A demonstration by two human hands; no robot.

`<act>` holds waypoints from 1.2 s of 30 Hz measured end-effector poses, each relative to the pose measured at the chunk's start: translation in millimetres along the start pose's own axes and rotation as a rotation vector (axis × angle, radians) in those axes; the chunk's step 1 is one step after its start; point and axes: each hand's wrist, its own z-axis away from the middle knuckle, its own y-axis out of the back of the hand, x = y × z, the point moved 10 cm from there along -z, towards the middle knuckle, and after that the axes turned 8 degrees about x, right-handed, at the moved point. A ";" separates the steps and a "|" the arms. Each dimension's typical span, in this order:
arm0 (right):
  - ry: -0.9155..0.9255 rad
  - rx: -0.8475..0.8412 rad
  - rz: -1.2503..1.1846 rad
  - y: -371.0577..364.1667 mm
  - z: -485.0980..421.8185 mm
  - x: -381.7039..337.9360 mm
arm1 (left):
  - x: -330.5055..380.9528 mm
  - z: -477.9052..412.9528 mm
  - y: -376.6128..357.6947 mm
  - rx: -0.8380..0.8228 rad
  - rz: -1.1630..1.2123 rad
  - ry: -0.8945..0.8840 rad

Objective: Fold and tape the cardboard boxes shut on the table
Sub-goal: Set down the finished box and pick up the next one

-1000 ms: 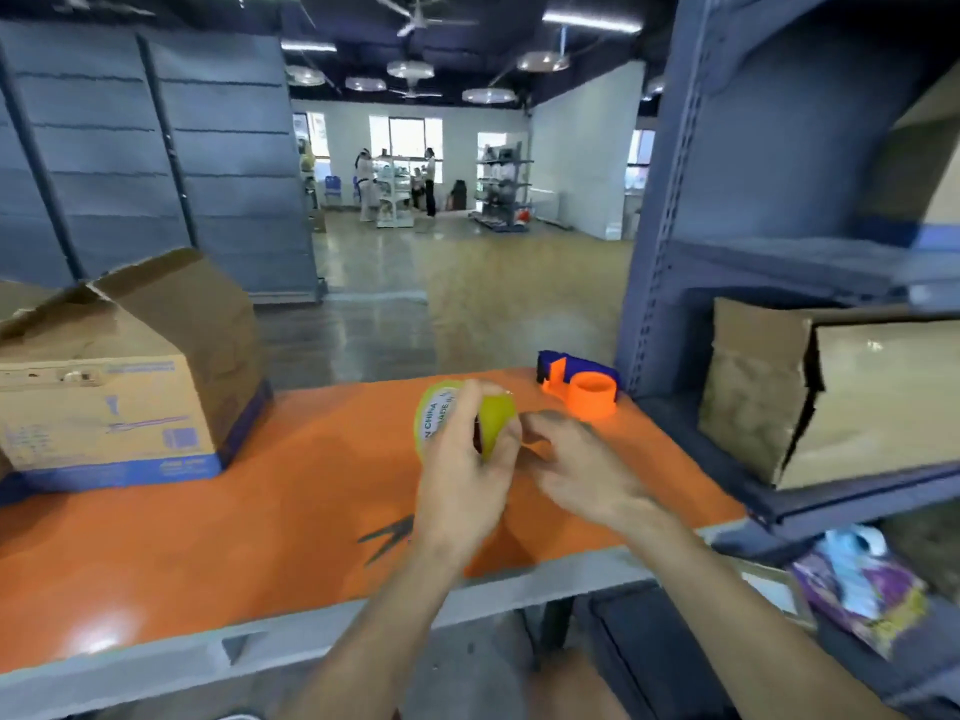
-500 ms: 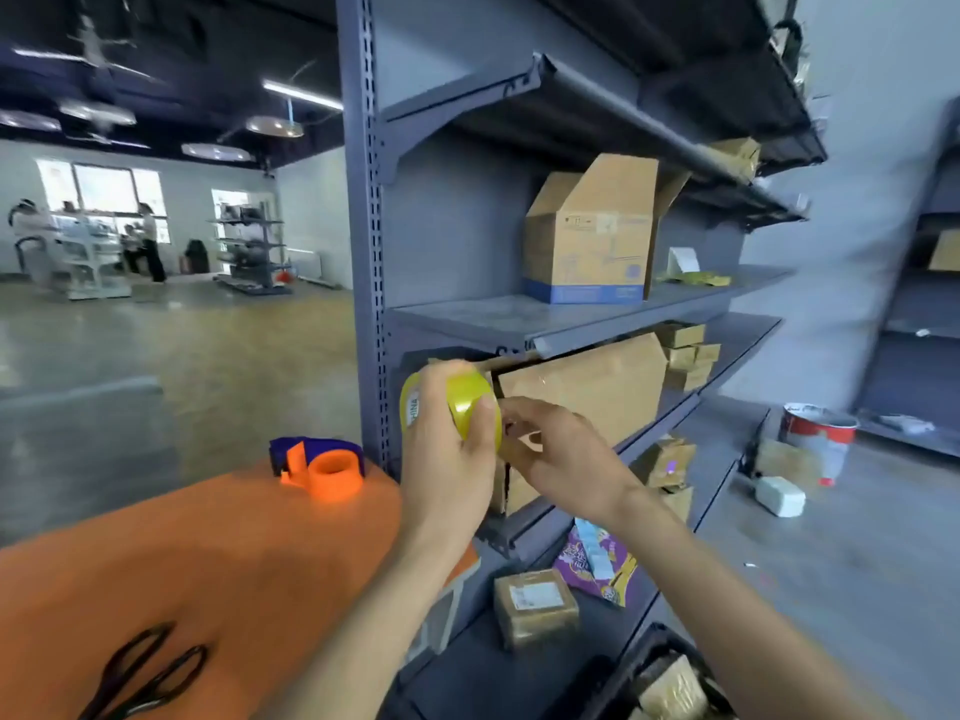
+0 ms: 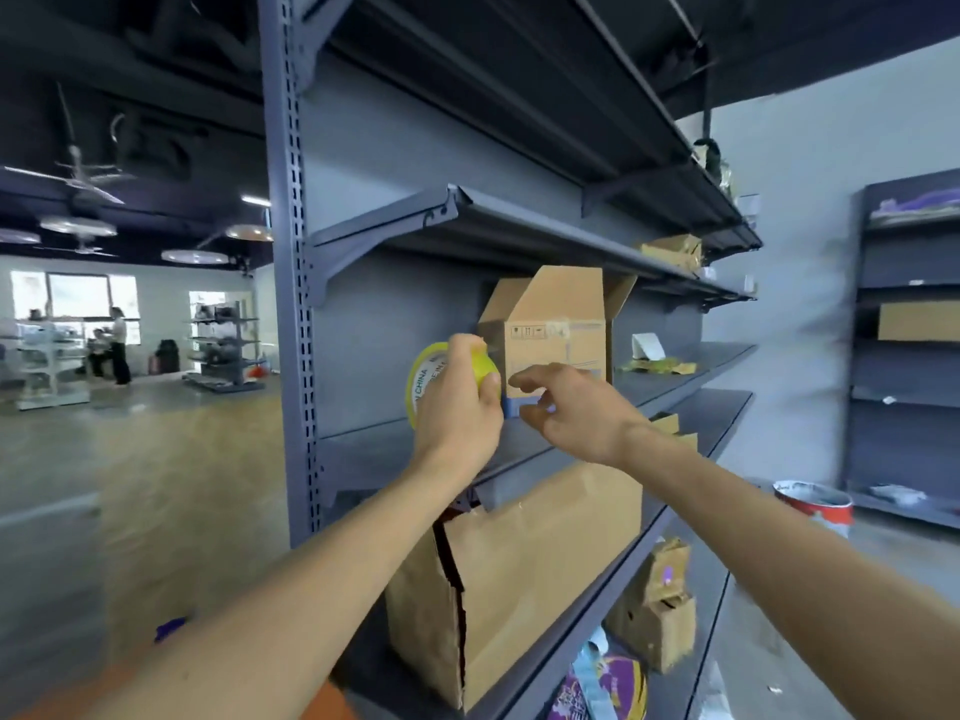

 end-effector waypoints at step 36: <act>0.025 0.146 0.696 -31.7 -180.5 65.4 | -86.3 -68.1 -78.9 0.127 0.138 0.107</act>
